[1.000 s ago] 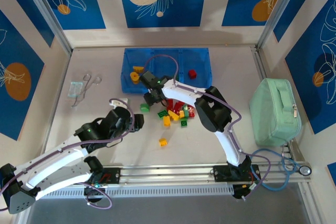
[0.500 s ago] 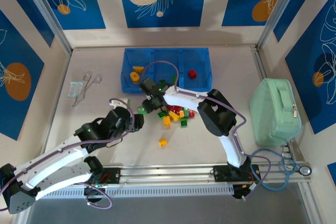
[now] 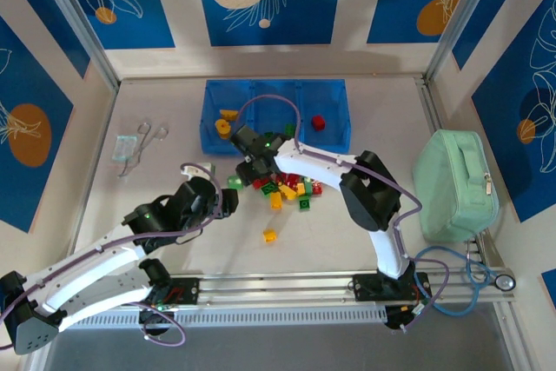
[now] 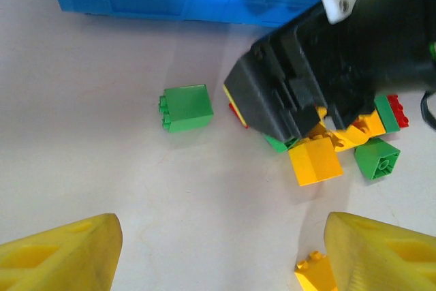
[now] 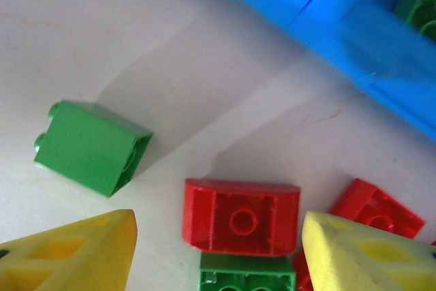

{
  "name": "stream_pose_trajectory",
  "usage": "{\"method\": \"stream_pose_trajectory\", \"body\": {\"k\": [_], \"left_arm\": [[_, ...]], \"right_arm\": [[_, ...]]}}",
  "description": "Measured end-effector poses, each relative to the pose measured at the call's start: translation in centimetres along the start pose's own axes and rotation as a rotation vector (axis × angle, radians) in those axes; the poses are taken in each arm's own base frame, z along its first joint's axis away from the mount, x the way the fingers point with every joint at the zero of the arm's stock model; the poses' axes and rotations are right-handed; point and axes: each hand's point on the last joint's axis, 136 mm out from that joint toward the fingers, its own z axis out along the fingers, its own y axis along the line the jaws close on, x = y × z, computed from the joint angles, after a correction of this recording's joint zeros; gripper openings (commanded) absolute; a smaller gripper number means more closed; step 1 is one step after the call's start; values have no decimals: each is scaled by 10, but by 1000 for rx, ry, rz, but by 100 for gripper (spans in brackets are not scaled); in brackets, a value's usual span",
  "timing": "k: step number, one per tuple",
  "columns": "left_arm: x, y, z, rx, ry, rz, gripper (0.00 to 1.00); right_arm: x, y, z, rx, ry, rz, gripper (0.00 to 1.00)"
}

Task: Sort the legos into containers by color
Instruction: Move the lego to the center of the table, then pick up the lego from the center of the table.

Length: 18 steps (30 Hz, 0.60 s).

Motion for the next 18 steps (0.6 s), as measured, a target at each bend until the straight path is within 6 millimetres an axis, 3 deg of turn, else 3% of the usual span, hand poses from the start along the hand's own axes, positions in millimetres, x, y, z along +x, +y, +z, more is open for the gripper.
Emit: {"method": "stream_pose_trajectory", "body": {"k": [3,9,18], "left_arm": [[-1,0,-3,9,-10,-5,78],[-1,1,-5,14,-17,-8,78],[2,2,-1,4,-5,-3,78]], "right_arm": [[-3,-5,8,10,21,9,66],[24,-7,34,18,140,0,67],[33,-5,39,9,188,-4,68]]}}
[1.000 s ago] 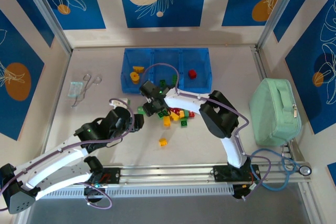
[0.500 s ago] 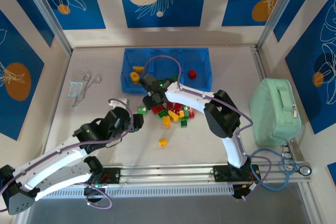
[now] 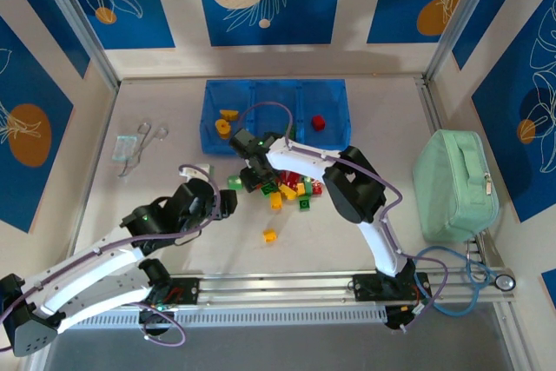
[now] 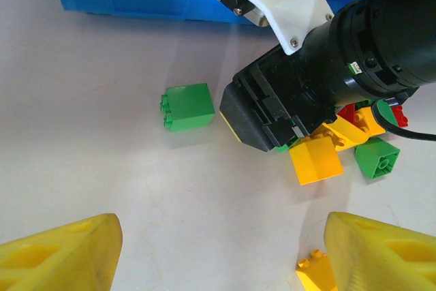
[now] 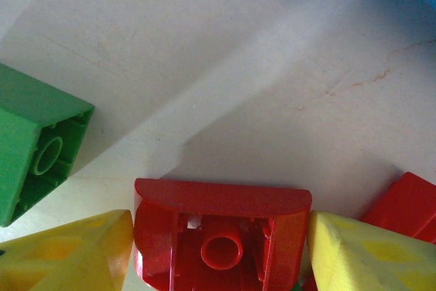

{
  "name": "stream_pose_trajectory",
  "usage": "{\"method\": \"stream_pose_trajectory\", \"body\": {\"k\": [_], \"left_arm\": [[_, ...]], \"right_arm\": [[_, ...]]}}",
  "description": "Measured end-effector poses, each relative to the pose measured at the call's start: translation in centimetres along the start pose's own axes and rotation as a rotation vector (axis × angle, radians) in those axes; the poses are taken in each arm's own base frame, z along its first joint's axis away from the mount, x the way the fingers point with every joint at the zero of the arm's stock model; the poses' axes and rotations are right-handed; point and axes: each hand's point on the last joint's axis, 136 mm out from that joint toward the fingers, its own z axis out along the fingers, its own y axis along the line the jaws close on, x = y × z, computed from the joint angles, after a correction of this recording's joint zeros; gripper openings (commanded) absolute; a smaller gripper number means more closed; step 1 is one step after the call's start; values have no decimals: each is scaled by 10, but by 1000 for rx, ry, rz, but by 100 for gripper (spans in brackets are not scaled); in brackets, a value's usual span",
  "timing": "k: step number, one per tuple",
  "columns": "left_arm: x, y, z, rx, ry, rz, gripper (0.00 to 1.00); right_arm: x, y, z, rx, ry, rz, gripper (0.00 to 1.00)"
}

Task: Sort the legos into containers by color
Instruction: Pick up the lego from the center of the table.

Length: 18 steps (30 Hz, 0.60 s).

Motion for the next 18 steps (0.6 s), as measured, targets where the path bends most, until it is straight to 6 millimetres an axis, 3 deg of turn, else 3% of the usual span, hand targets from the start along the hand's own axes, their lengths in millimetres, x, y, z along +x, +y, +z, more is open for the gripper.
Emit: {"method": "stream_pose_trajectory", "body": {"k": [18], "left_arm": [[0,0,0,0,0,0,78]], "right_arm": [[-2,2,7,2,18,-2,72]]}}
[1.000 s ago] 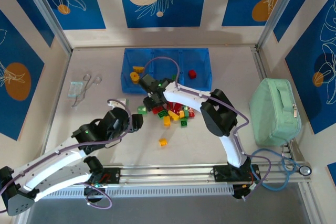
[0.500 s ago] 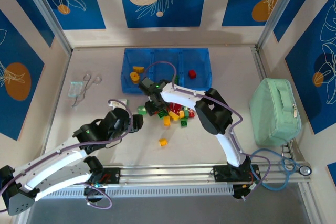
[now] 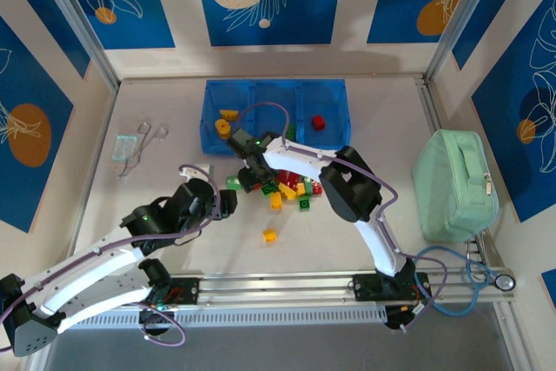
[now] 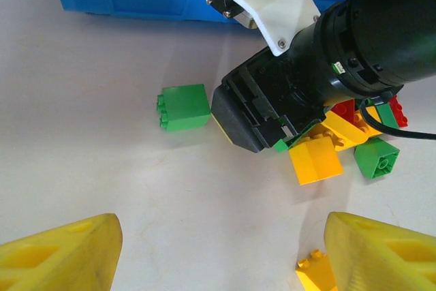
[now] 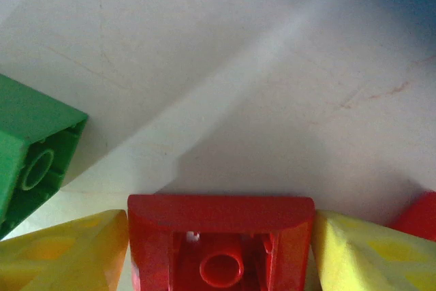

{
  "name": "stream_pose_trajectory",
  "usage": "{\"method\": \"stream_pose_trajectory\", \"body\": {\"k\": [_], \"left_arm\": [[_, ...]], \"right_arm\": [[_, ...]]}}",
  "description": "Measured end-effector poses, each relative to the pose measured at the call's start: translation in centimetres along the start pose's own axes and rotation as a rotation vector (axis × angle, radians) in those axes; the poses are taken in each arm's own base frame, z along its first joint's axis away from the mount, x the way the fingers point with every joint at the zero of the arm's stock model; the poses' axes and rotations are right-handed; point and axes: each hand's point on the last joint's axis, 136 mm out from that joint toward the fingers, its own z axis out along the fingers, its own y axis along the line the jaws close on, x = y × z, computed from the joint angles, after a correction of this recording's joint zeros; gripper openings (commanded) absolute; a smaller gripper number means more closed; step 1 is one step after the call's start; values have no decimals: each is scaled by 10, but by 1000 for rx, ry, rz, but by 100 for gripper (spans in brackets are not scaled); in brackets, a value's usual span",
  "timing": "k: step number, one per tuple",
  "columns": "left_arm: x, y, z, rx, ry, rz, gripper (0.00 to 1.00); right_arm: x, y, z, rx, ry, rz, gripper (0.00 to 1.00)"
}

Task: Sort the legos into containers by color
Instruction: Pick up the lego from the center of the table, then place the lego in the container.

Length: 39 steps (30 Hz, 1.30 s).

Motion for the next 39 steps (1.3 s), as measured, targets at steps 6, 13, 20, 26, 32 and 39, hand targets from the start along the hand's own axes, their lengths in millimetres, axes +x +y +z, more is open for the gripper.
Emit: {"method": "stream_pose_trajectory", "body": {"k": [6,13,20,26,32,39], "left_arm": [[0,0,0,0,0,0,78],[1,0,1,-4,5,3,78],[2,0,3,-8,10,5,78],[2,1,2,-8,9,5,78],[2,0,2,-7,8,5,78],[2,0,3,-9,10,5,78]], "right_arm": [[1,3,5,-8,19,-1,72],[1,3,4,-10,25,-1,59],[0,-2,-3,-13,20,18,55],[-19,-34,-55,-43,-82,102,54],[-42,-126,-136,-22,-277,306,54],[-31,-225,-129,61,-266,510,54]]}}
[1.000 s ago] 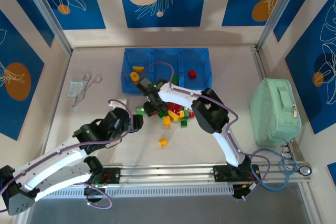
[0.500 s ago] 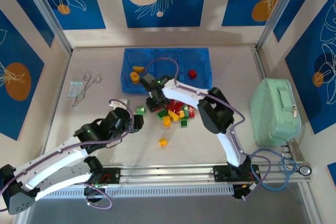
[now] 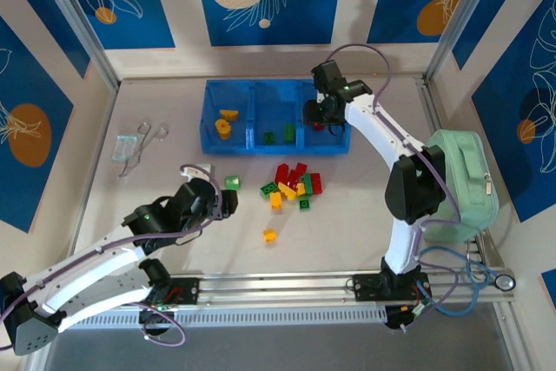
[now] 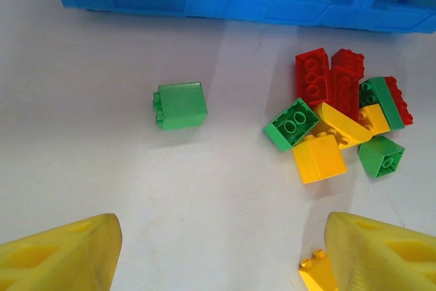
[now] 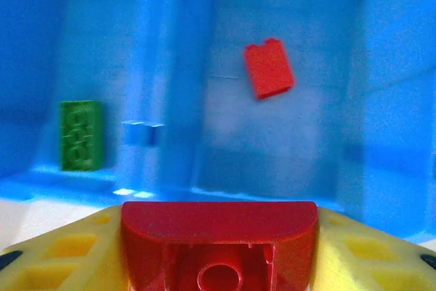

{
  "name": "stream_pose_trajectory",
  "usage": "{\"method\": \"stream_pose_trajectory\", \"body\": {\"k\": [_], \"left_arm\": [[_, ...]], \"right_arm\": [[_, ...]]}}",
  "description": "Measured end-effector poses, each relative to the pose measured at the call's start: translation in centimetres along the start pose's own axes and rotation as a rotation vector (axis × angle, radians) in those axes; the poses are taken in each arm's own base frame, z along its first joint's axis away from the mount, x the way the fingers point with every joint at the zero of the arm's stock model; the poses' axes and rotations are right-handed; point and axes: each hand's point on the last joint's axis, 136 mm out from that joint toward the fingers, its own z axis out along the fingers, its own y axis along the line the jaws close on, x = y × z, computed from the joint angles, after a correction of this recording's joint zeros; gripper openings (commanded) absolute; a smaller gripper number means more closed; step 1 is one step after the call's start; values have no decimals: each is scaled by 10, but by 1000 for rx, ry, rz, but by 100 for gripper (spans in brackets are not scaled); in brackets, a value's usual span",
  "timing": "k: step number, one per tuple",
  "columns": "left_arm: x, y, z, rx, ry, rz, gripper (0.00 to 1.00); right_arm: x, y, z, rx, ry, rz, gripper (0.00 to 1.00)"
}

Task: Sort the legos into containers by color
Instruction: Place the lego in the container.

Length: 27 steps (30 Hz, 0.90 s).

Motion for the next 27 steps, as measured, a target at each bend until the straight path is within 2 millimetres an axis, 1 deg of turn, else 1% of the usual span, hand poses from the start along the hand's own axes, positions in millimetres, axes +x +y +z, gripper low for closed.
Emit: {"method": "stream_pose_trajectory", "body": {"k": [4,7,10,13,16,19,23,27], "left_arm": [[0,0,0,-1,1,1,78],[0,1,0,-4,-1,1,78],[-1,1,0,-9,-6,1,78],[-1,2,1,-10,-5,1,78],[1,2,3,-18,3,5,78],[2,3,4,-25,7,8,79],[3,4,6,-34,12,11,80],[6,5,11,-51,27,20,81]], "right_arm": [[11,-21,36,44,80,31,55],[20,-27,55,64,131,34,57],[20,-27,65,70,150,32,60],[11,-25,65,71,135,31,68],[1,-24,61,76,108,23,74],[-2,-26,58,97,92,18,77],[2,-26,54,114,85,7,78],[5,-21,34,106,58,-6,78]]}}
